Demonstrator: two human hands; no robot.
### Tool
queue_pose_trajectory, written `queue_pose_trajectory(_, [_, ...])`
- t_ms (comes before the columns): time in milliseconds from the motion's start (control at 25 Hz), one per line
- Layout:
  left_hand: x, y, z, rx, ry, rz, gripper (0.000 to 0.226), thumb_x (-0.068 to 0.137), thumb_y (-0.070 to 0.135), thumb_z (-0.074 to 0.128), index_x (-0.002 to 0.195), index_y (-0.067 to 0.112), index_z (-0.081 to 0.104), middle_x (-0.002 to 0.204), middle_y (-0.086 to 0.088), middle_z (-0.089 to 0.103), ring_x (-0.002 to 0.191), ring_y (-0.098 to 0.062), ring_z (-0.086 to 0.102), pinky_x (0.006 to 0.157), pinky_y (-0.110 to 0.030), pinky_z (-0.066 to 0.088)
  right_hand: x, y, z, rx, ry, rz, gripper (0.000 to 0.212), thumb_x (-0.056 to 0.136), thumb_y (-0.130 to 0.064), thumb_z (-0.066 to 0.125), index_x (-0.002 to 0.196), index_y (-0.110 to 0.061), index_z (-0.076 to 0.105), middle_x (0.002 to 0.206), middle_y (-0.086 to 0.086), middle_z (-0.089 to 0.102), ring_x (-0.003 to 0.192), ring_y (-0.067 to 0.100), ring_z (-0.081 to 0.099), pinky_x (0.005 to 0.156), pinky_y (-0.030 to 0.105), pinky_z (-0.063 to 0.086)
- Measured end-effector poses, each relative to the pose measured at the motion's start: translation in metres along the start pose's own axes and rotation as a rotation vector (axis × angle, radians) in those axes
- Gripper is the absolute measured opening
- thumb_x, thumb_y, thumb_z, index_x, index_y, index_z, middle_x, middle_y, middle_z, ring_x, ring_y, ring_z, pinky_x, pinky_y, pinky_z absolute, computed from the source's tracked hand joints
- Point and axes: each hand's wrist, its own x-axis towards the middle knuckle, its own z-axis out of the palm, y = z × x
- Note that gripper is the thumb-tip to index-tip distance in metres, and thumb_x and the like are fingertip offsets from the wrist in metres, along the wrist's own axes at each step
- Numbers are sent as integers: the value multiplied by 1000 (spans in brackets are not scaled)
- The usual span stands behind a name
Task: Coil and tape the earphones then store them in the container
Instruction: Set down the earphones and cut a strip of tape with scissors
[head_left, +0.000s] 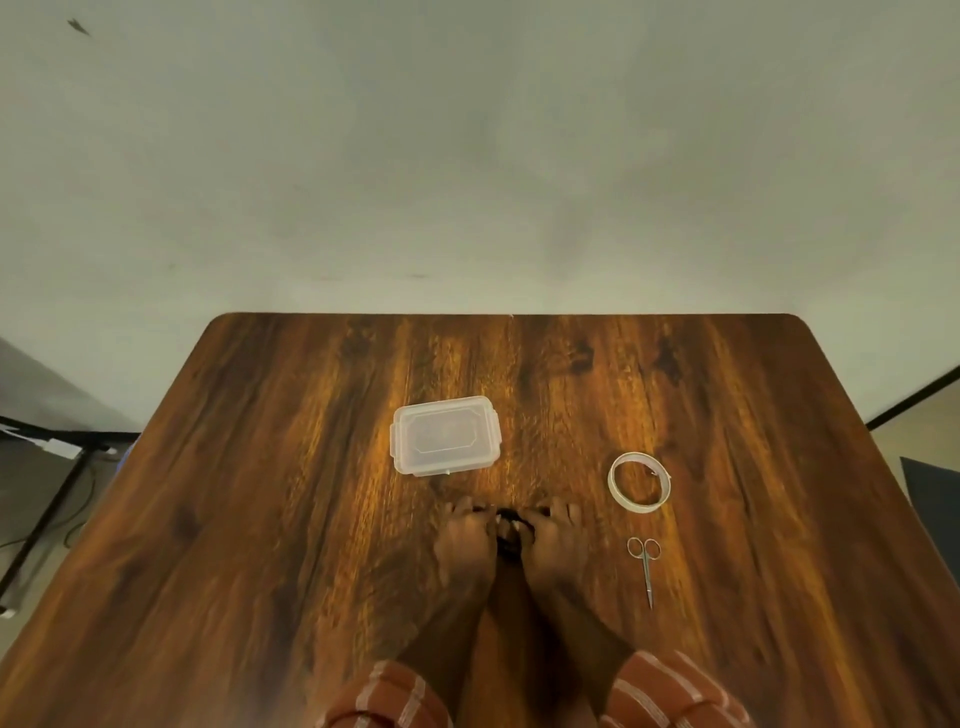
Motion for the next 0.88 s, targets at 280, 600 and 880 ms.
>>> queue_pose_trajectory(280, [5, -5, -10, -104, 100, -17, 26, 92, 40, 57, 108, 30, 74, 111, 7, 67, 106, -17, 52, 95, -36, 44, 9, 3, 0, -34, -15, 20, 27, 93, -43, 56, 114, -35, 72, 127, -6, 54, 120, 19, 42, 99, 39, 35])
queue_pose_trajectory(600, [10, 7, -18, -41, 199, 155, 28, 88, 41, 64, 109, 26, 74, 112, 7, 69, 109, -19, 55, 89, -38, 47, 38, 56, -72, 334, 529, 579, 40, 88, -39, 65, 112, -8, 65, 124, 18, 56, 115, 37, 50, 88, 48, 44])
queue_pose_trajectory(880, [19, 91, -48, -239, 144, 410, 19, 90, 30, 64, 104, 23, 75, 105, 5, 73, 97, -12, 63, 84, -36, 53, 55, 84, -92, 572, 271, 692, 30, 80, -40, 71, 96, -14, 73, 91, 8, 73, 80, 31, 70, 64, 41, 60])
